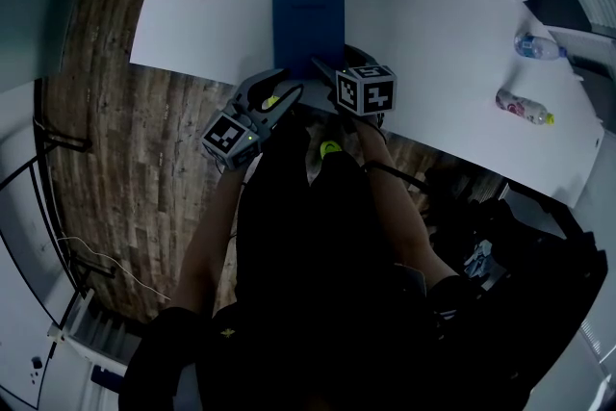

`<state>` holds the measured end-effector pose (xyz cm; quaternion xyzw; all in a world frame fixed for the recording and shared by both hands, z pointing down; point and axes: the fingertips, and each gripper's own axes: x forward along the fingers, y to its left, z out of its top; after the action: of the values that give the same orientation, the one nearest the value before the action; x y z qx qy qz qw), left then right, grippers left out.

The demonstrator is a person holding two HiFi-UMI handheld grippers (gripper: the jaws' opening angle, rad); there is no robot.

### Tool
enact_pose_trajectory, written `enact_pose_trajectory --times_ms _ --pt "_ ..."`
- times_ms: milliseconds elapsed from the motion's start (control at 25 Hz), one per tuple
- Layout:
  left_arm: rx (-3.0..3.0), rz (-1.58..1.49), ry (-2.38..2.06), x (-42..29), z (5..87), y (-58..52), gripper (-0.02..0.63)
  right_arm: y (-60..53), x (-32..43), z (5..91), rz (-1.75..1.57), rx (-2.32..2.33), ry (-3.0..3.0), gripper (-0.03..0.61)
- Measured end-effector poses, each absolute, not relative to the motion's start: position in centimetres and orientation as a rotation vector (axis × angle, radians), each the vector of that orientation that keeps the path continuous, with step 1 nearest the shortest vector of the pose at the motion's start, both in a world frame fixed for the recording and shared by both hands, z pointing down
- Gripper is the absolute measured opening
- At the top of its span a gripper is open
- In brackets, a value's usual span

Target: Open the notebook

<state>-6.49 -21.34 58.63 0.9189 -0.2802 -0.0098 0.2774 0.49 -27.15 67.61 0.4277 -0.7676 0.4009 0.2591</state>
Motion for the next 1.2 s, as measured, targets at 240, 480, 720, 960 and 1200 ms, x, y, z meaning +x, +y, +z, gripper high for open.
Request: enact_pose_trajectory --times_ms 240,480,720,960,1200 --pt "2.47 -0.003 -0.754 -6.9 58.4 -21.0 0.138 -27.5 1.5 68.0 1.039 1.197 -2.033 0.232" --pt "2.463 -0.018 -0.752 -7.1 58.8 -20.9 0.138 -27.6 2.3 68.1 1.063 1.195 -2.02 0.142" --pt "2.462 0.012 -0.757 -7.2 58.5 -21.1 0.138 -27.9 2.8 68.0 1.08 1.207 -2.029 0.099" --pt "2.464 0.004 -0.759 -6.9 58.3 -21.3 0.138 -28.0 2.9 67.6 1.127 1.211 -2.051 0.058" --pt "2.478 -0.007 -0.771 -6.9 57.7 -21.4 0.138 -28.1 2.7 66.5 1.132 1.206 -2.093 0.048"
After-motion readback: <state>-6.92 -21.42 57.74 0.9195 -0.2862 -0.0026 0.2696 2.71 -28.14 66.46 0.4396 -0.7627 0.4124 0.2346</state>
